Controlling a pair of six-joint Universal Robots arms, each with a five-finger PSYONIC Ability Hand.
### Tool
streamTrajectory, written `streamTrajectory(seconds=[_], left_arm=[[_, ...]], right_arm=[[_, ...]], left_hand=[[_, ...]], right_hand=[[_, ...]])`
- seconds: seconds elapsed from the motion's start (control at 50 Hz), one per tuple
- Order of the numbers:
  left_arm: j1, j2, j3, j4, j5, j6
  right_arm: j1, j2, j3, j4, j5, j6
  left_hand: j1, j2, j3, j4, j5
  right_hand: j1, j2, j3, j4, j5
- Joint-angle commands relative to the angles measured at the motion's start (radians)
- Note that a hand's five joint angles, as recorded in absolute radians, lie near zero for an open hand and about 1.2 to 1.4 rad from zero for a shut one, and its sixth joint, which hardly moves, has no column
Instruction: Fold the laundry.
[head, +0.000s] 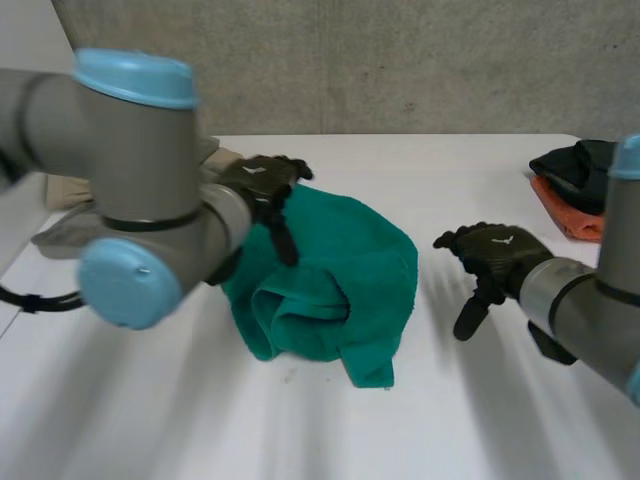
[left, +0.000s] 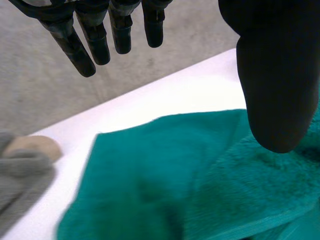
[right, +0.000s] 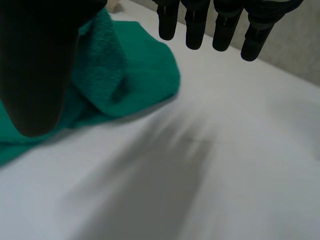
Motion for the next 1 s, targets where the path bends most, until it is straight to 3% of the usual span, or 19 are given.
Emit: streamTrajectory(seconds=[0.02, 0.1, 0.14, 0.22, 0.24, 0.28, 0.38, 0.48, 0.64, 0.66, 0.68, 0.72, 0.74, 0.84, 0.9, 1.0], left_arm=[[0.123, 0.109, -0.228, 0.102, 0.045, 0.098], [0.181, 0.088, -0.313, 0.148, 0.089, 0.152], [0.203, 0.068, -0.336, 0.165, 0.114, 0.165], [0.248, 0.003, -0.353, 0.178, 0.188, 0.185], [0.255, -0.015, -0.355, 0.176, 0.214, 0.185], [0.258, -0.031, -0.355, 0.178, 0.232, 0.184], [0.258, -0.061, -0.333, 0.184, 0.264, 0.162], [0.216, -0.101, -0.278, 0.184, 0.298, 0.103], [0.1, -0.184, -0.174, 0.179, 0.315, 0.018], [0.088, -0.19, -0.163, 0.178, 0.312, 0.011], [0.07, -0.196, -0.151, 0.172, 0.303, -0.008], [0.056, -0.196, -0.143, 0.164, 0.292, -0.028], [0.045, -0.189, -0.137, 0.153, 0.278, -0.051], [0.05, -0.098, -0.151, 0.122, 0.217, -0.098], [0.099, 0.03, -0.189, 0.122, 0.143, -0.094], [0.154, 0.277, -0.24, 0.13, 0.094, -0.036]], right_arm=[[0.111, 0.102, -0.08, 0.028, 0.049, 0.382], [0.171, 0.184, -0.148, 0.037, 0.041, 0.559], [0.197, 0.215, -0.179, 0.04, 0.047, 0.598], [0.232, 0.282, -0.261, 0.043, 0.087, 0.599], [0.241, 0.296, -0.292, 0.043, 0.113, 0.589], [0.249, 0.295, -0.317, 0.045, 0.143, 0.57], [0.257, 0.223, -0.367, 0.039, 0.191, 0.49], [0.24, 0.04, -0.39, 0.023, 0.139, 0.397], [0.245, -0.1, -0.398, 0.02, 0.07, 0.389], [0.243, -0.103, -0.398, 0.02, 0.07, 0.391], [0.238, -0.109, -0.398, 0.023, 0.07, 0.397], [0.229, -0.112, -0.398, 0.025, 0.07, 0.403], [0.214, -0.115, -0.395, 0.023, 0.073, 0.403], [0.151, -0.11, -0.397, 0.023, 0.07, 0.397], [0.096, -0.1, -0.404, 0.026, 0.049, 0.346], [0.008, -0.051, -0.41, 0.06, -0.057, 0.124]], left_hand=[[-0.019, -0.034, -0.034, -0.024, -0.05], [-0.019, -0.034, -0.034, -0.024, -0.05], [-0.019, -0.034, -0.034, -0.024, -0.05], [-0.019, -0.034, -0.034, -0.024, -0.05], [-0.019, -0.034, -0.034, -0.024, -0.05], [-0.019, -0.034, -0.034, -0.024, -0.05], [-0.019, -0.034, -0.034, -0.024, -0.05], [-0.019, -0.034, -0.034, -0.024, -0.05], [-0.019, -0.034, -0.034, -0.024, -0.05], [0.077, 0.062, 0.062, 0.072, 0.046], [0.442, 0.427, 0.427, 0.437, 0.411], [0.804, 0.79, 0.789, 0.8, 0.774], [1.198, 1.184, 1.183, 1.194, 1.168], [1.202, 1.188, 1.187, 1.198, 1.172], [1.202, 1.188, 1.187, 1.198, 1.172], [1.202, 1.188, 1.187, 1.198, 1.172]], right_hand=[[-0.049, -0.032, -0.028, -0.037, -0.049], [-0.049, -0.032, -0.028, -0.037, -0.049], [0.067, 0.085, 0.088, 0.08, 0.068], [0.598, 0.616, 0.619, 0.61, 0.598], [0.884, 0.902, 0.905, 0.897, 0.885], [1.171, 1.189, 1.192, 1.183, 1.171], [1.172, 1.19, 1.193, 1.185, 1.173], [1.172, 1.19, 1.193, 1.185, 1.173], [1.172, 1.19, 1.193, 1.185, 1.173], [1.172, 1.19, 1.193, 1.185, 1.173], [1.172, 1.19, 1.193, 1.185, 1.173], [1.172, 1.19, 1.193, 1.185, 1.173], [1.172, 1.19, 1.193, 1.185, 1.173], [1.172, 1.19, 1.193, 1.185, 1.173], [1.172, 1.19, 1.193, 1.185, 1.173], [1.172, 1.19, 1.193, 1.185, 1.173]])
